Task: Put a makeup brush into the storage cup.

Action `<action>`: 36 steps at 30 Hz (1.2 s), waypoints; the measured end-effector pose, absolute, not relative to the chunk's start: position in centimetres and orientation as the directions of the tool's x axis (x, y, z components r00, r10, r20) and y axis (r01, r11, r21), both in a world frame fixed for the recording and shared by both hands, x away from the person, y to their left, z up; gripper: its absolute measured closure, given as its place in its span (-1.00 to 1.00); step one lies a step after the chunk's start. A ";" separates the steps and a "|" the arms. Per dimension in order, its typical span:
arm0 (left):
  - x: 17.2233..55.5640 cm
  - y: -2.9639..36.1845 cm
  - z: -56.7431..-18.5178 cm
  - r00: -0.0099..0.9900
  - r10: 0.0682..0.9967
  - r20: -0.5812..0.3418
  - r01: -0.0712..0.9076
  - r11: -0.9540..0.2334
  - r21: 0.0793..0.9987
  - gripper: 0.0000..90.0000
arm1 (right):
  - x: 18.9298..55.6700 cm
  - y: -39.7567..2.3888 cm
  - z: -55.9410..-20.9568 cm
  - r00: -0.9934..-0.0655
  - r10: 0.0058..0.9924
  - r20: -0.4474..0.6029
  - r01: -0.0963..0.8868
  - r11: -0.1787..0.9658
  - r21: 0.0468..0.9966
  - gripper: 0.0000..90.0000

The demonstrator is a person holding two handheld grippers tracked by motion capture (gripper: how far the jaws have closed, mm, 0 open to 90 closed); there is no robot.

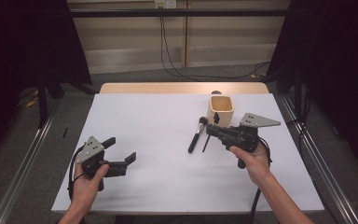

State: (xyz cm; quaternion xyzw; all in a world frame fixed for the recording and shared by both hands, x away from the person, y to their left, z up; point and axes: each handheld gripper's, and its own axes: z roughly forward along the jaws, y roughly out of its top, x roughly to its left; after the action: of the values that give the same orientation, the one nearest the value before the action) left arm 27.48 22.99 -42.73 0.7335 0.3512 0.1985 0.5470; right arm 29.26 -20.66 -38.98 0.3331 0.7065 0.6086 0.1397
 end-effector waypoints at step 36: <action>25.3 25.4 -43.4 0.642 0.762 -0.081 0.277 -0.133 0.952 -0.94 | 34.9 -24.9 -33.9 -0.610 0.780 0.144 0.229 -0.001 0.973 0.91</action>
State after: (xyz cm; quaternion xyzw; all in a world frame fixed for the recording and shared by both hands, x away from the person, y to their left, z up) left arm 25.28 25.36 -43.41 0.7197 0.3610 0.2201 0.5506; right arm 34.91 -24.87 -33.87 0.3772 0.6684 0.5984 0.2300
